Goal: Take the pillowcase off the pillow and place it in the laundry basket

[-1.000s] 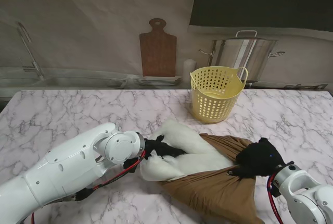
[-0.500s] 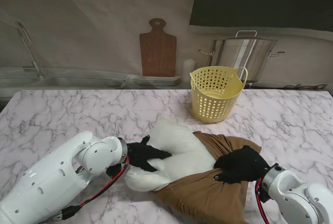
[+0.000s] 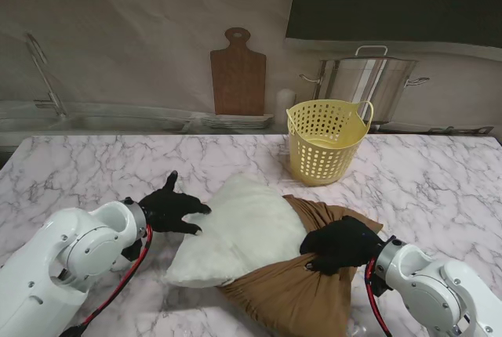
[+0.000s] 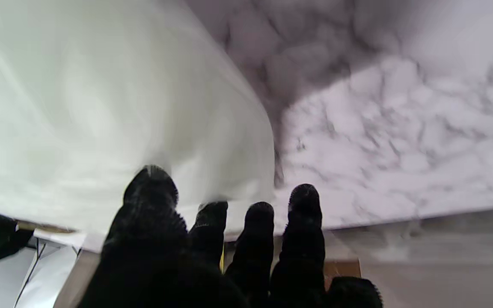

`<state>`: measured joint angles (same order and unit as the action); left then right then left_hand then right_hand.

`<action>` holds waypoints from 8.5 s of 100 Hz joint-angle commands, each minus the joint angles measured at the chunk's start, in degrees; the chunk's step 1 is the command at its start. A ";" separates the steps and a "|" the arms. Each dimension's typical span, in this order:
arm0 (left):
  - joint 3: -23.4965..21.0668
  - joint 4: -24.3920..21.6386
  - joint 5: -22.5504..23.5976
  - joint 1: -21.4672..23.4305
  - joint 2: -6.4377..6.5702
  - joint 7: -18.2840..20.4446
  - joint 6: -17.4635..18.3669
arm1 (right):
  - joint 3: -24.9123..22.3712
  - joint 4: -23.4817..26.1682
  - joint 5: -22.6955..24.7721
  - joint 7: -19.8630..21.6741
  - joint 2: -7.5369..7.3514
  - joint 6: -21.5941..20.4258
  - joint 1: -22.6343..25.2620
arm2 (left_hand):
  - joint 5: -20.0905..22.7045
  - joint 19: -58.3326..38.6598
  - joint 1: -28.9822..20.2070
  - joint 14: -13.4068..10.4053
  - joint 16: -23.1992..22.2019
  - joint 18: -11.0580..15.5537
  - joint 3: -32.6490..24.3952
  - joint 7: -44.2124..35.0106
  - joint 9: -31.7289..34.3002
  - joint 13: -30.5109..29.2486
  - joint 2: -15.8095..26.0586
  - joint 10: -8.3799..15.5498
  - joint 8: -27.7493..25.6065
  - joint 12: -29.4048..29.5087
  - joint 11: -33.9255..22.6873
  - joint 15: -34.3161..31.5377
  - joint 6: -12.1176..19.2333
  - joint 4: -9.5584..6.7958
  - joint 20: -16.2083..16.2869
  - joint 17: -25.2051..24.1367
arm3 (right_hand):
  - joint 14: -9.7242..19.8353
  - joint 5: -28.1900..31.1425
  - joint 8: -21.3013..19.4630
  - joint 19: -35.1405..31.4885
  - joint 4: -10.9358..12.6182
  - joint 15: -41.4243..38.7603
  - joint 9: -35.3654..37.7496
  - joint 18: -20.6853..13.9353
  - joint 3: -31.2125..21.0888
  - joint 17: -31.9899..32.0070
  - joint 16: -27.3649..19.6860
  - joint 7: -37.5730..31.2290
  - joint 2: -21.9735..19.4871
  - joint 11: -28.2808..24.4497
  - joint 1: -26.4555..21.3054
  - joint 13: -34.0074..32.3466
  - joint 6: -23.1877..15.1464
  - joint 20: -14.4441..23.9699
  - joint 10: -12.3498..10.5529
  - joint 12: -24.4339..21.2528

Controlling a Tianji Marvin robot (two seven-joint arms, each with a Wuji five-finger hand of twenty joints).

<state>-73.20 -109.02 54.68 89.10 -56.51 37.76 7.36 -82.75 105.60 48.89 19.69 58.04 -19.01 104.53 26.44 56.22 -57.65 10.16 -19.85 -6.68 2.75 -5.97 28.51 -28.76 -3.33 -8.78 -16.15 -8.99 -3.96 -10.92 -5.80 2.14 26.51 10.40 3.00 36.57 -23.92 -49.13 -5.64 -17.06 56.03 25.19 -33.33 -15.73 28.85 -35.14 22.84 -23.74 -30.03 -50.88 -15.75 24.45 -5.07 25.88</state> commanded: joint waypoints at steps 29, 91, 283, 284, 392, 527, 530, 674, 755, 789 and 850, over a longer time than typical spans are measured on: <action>8.99 0.64 -3.85 -4.49 -2.16 -16.01 -1.73 | 4.00 -1.55 -2.50 1.61 -0.27 -1.13 -2.19 | -5.68 -94.81 -1.36 2.15 -0.83 -1.43 -0.28 2.27 -6.96 1.56 7.47 -1.66 -1.15 -0.37 3.09 0.52 -1.61 -0.53 0.36 -1.70 | -4.18 -2.08 4.21 0.16 -1.36 -1.38 0.09 -3.09 -3.05 0.37 -0.30 -0.40 1.46 1.05 -3.49 -2.70 -4.30 -0.80 -0.26 -0.95; 25.89 16.70 -17.44 -14.54 -1.40 -12.29 -2.08 | 2.92 -1.45 -3.08 0.27 0.00 -1.06 -0.66 | -10.58 -91.33 6.63 1.76 0.21 -0.19 -1.15 4.37 -8.80 5.23 -2.32 -3.60 0.97 0.11 2.69 0.91 -7.47 -1.10 -1.86 -3.06 | -4.81 1.73 3.25 0.38 -1.10 0.04 -0.85 -2.36 0.53 1.20 -1.74 -4.61 -0.05 1.47 -0.34 -1.09 0.27 -1.48 2.01 -1.39; 36.48 24.44 -13.73 -20.82 1.74 -4.09 0.22 | -4.03 -8.26 15.24 -12.97 0.62 -0.84 -3.20 | -15.93 -92.40 3.46 -0.16 -0.29 1.32 -1.28 6.40 -15.75 5.00 -2.48 4.65 4.02 2.54 1.43 1.01 -0.02 -1.25 -1.57 -3.44 | -2.70 26.14 -16.86 -2.28 1.87 -11.39 4.83 -2.10 -31.68 -1.01 3.91 -34.43 22.25 -11.31 -1.44 -4.82 24.65 -2.64 1.20 19.24; 36.46 24.44 -13.73 -20.82 1.74 -4.07 0.22 | -4.19 -8.23 15.42 -12.99 0.61 -0.77 -3.05 | -15.93 -92.40 3.45 -0.13 -0.29 1.33 -1.28 6.40 -15.72 5.03 -2.50 4.64 4.01 2.54 1.42 1.02 0.00 -1.25 -1.57 -3.43 | -2.77 26.27 -16.89 -2.41 1.88 -11.56 5.07 -2.07 -31.87 -1.25 3.99 -34.51 22.43 -11.37 -1.58 -5.15 24.91 -2.65 1.29 19.31; 36.63 25.21 -14.54 -20.70 1.60 -4.88 0.63 | -0.21 1.80 5.50 -13.61 2.63 12.08 -0.13 | -16.11 -92.06 3.43 -0.12 -0.40 1.67 -1.20 6.49 -15.69 5.07 -1.46 4.59 3.87 2.39 1.53 0.92 0.22 -1.21 -1.29 -3.38 | -18.82 -27.33 -2.02 0.24 0.55 8.65 -37.61 4.59 1.68 3.55 -14.09 33.89 -6.05 10.16 25.87 15.94 20.09 -2.11 13.32 -16.03; 33.41 24.36 -13.30 -18.65 2.74 0.83 -2.33 | -4.21 -5.77 26.99 -19.18 0.93 11.97 0.24 | -15.59 -91.35 3.74 0.27 -0.27 1.83 -1.27 6.30 -16.00 5.87 1.31 3.43 3.59 2.47 2.32 1.15 -1.12 -1.11 -1.12 -3.60 | 3.78 12.92 -12.57 -28.77 -6.08 -58.20 17.24 -10.78 -17.82 -21.32 13.65 -19.64 3.29 -28.57 -16.20 -24.82 1.95 8.99 3.49 21.74; 32.84 24.16 -13.05 -18.24 2.69 0.80 -2.37 | -4.31 -5.70 26.86 -20.03 1.01 12.14 0.44 | -15.62 -91.39 3.72 0.25 -0.27 1.80 -1.21 6.31 -15.97 5.86 1.54 3.40 3.58 2.47 2.33 1.13 -1.13 -1.08 -1.09 -3.59 | 3.77 12.56 -12.61 -28.44 -6.02 -57.19 17.05 -10.89 -17.28 -21.33 13.38 -19.32 3.05 -28.20 -16.30 -24.89 1.87 8.80 3.28 21.74; 9.27 10.56 -6.58 -1.22 0.41 -6.35 3.94 | 14.05 -11.37 16.39 -21.21 1.46 12.56 -10.09 | -2.63 -97.13 -7.00 0.51 -1.45 0.58 -1.85 0.92 -1.19 0.01 4.55 -1.04 -0.33 -2.13 -0.69 -1.15 -3.13 -1.27 -0.02 -0.27 | 4.34 10.97 -11.95 -30.19 -6.35 -49.99 8.32 -11.54 -16.39 -19.50 8.38 -18.89 1.04 -25.94 -16.82 -23.87 -2.84 9.67 2.85 21.91; 1.10 6.19 -3.78 -2.97 -2.63 -20.16 0.60 | 12.62 -11.87 17.50 -22.09 0.87 3.53 -10.43 | -4.87 -94.13 -7.67 0.91 -0.81 -3.90 -0.87 3.42 -9.51 1.76 6.34 -1.54 -3.26 0.02 3.97 1.08 -1.09 -0.87 -0.58 -2.66 | 4.34 11.40 -15.44 -28.24 -6.17 -48.21 7.90 -11.87 -15.82 -18.99 8.27 -18.00 -0.03 -24.92 -16.34 -23.01 -6.15 8.79 0.55 23.25; 15.59 19.53 -15.36 -18.40 -2.57 -14.82 -3.23 | 11.97 -10.71 19.18 -24.86 0.76 -0.01 -9.63 | -18.84 -68.58 21.70 4.04 10.37 -6.35 -0.80 7.17 -24.17 25.90 -5.45 -1.41 3.33 8.28 6.19 8.32 -2.50 -0.55 -11.03 -10.57 | 4.56 11.27 -15.80 -28.00 -6.07 -47.69 7.84 -12.22 -15.41 -19.02 8.41 -18.01 -0.38 -24.69 -16.30 -22.95 -6.78 8.65 0.01 23.49; 30.43 27.99 -18.29 -27.59 -2.62 -13.00 -2.18 | 13.28 -12.01 21.68 -29.56 0.46 -3.32 -11.16 | -16.55 -98.11 16.04 3.88 -4.05 -0.39 -2.08 5.02 -9.02 4.16 -19.15 -2.06 4.90 -5.57 -0.80 -2.42 -2.09 -0.80 10.93 -0.08 | 4.97 10.65 -15.91 -27.47 -5.99 -46.67 7.48 -12.61 -14.72 -19.00 8.57 -18.16 -0.93 -24.30 -16.22 -22.68 -7.79 8.38 -0.90 23.57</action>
<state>-43.91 -81.74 34.38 61.36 -58.62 24.89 3.92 -69.67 93.93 70.06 -9.44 58.66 -21.94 93.53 9.17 55.93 -39.89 14.68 -19.96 -8.05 1.56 0.92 13.99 -21.23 -18.84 -12.51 -5.97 -10.45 -1.51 -9.84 -10.03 2.59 33.96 10.35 1.36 43.61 -37.06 -76.79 -15.99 -60.20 61.61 13.66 -40.19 -35.04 34.77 -47.18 24.56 -43.34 -36.24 -71.19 -7.96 33.58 -0.76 47.47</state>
